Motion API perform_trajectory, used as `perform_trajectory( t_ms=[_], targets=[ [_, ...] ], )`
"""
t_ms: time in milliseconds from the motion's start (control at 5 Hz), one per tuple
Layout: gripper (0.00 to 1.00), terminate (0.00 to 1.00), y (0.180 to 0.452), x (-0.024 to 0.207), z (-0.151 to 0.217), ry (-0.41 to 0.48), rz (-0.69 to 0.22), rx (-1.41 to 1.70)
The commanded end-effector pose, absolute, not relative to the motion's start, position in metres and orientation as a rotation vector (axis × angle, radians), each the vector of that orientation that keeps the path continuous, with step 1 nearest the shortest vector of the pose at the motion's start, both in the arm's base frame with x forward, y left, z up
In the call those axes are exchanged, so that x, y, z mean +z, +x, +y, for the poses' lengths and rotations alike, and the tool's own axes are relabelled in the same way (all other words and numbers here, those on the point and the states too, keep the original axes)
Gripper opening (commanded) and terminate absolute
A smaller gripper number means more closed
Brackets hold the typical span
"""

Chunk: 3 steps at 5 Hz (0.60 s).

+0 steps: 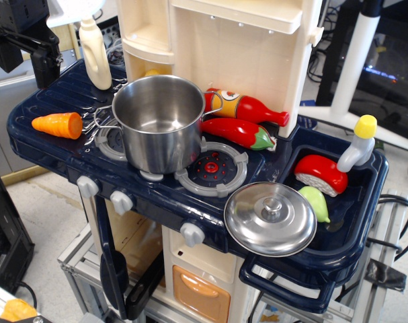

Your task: Put lid on pot or pan

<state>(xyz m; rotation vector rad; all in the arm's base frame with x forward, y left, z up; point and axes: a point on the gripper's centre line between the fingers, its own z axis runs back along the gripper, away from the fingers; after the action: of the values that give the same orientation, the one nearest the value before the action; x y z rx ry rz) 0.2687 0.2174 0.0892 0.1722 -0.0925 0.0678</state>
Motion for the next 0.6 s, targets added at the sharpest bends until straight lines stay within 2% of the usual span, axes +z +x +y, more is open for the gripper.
perform_trajectory(
  t_ms=[0,200,400],
  targets=[
    [1.0,0.0,0.269,0.089,0.217,0.172,-0.092,0.068],
    [1.0,0.0,0.273,0.139,0.187,0.206,-0.029,0.043],
    [1.0,0.0,0.278,0.187,0.134,0.28,0.018,0.057]
  ],
)
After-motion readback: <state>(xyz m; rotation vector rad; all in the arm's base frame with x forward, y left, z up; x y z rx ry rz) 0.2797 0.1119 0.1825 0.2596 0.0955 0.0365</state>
